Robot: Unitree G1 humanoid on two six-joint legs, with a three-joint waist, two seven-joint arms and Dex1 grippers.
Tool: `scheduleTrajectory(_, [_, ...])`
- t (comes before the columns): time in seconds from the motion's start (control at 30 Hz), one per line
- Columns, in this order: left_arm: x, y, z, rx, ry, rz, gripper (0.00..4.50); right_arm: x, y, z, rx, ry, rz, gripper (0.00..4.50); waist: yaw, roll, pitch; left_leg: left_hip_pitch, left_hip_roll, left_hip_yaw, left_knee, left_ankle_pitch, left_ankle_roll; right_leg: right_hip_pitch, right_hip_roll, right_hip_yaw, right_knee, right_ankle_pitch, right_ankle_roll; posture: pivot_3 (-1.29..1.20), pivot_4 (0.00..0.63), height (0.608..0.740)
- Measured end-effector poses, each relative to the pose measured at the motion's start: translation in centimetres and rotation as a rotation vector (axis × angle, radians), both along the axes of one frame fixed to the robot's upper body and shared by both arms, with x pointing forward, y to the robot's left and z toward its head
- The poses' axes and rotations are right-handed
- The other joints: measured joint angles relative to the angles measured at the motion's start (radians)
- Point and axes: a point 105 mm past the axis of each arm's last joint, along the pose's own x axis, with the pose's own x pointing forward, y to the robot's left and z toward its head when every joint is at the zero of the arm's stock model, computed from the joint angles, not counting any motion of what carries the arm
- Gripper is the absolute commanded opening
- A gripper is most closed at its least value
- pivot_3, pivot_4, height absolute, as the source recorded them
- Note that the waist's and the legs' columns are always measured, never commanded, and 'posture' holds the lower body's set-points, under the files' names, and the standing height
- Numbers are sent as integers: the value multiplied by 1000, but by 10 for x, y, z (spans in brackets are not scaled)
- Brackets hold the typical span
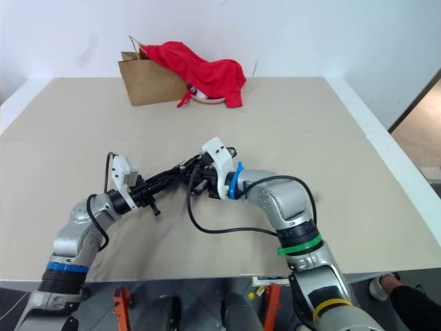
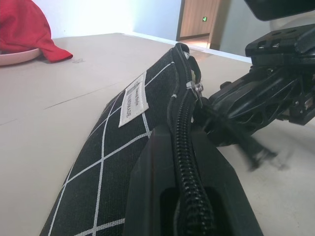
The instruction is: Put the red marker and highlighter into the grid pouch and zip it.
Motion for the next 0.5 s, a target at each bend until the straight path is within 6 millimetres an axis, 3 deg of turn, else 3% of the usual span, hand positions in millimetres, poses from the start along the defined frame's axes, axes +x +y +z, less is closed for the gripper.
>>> scheduleTrajectory(0.1, [0, -1, -1, 2, 2, -5, 0, -1, -14, 2, -15, -11, -1, 60, 0, 0, 0, 0, 0, 0, 0, 0, 0, 0, 0, 0, 0, 0, 0, 0, 150, 740])
scheduleTrajectory(0.27, [-1, 1, -1, 13, 1, -11, 0, 11, -63, 15, -93, -90, -90, 60, 0, 0, 0, 0, -1, 0, 0, 0, 0, 0, -1, 0, -2, 0, 1, 0, 150, 740])
scheduleTrajectory(0.4, [-2, 2, 0, 19, -1, -15, 0, 29, -113, 20, -165, -132, -234, 60, 1, 0, 0, 0, -1, 1, 0, 0, 0, 0, -1, 0, -2, 0, 1, 0, 150, 740])
scheduleTrajectory(0.5, [-2, 2, 0, 20, -2, -18, 0, 34, -125, 22, -174, -143, -268, 60, -1, 0, 0, 0, 0, 2, -1, 0, 1, 0, 1, 2, -2, 0, 1, 0, 150, 740])
